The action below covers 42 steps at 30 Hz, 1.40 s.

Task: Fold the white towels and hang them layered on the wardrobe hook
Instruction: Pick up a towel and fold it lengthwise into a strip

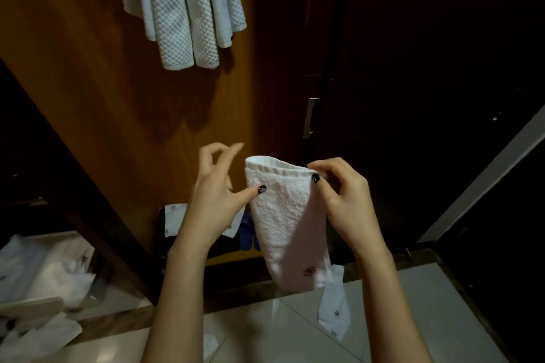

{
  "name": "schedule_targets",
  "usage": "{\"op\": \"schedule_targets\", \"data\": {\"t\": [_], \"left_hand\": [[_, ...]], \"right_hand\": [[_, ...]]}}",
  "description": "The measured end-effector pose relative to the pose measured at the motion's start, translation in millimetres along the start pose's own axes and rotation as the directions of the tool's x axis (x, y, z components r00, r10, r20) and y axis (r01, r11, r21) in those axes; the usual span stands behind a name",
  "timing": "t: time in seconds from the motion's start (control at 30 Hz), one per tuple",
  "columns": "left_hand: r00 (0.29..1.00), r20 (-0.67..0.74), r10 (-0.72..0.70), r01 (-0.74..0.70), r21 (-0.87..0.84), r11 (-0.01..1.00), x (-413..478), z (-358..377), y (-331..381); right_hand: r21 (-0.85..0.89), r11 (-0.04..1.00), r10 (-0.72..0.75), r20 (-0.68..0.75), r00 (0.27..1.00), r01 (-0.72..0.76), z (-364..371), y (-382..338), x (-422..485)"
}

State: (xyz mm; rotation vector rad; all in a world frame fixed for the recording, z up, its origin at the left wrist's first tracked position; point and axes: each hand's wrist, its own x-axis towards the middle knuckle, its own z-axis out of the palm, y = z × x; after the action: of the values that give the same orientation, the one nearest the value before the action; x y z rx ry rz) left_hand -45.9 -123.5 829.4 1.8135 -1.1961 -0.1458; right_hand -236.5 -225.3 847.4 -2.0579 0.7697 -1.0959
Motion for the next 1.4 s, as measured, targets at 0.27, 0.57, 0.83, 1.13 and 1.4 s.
{"op": "schedule_targets", "data": {"t": [0.27,0.57,0.83,1.13,1.4], "left_hand": [[0.921,0.378,0.095,-0.064,-0.092,0.994,2,16,12],[0.936,0.340,0.093,-0.094,-0.016,0.995,-3,21,10],[0.932,0.262,0.249,-0.152,-0.341,0.928,-9,15,37],[0.927,0.287,0.240,-0.153,-0.294,0.943,-11,15,44],[0.920,0.283,0.270,-0.137,-0.412,0.901,-8,5,43]], "right_hand": [[0.001,0.999,-0.036,0.215,0.976,0.036,-8,-6,-5],[-0.120,0.972,0.217,0.143,0.966,-0.201,-14,8,-15],[0.160,0.953,0.235,0.135,0.963,-0.255,-25,4,-15],[0.383,0.888,0.154,0.273,0.950,-0.254,-13,-6,-11],[0.385,0.878,0.164,0.316,0.934,-0.284,-4,-13,-4]]}}
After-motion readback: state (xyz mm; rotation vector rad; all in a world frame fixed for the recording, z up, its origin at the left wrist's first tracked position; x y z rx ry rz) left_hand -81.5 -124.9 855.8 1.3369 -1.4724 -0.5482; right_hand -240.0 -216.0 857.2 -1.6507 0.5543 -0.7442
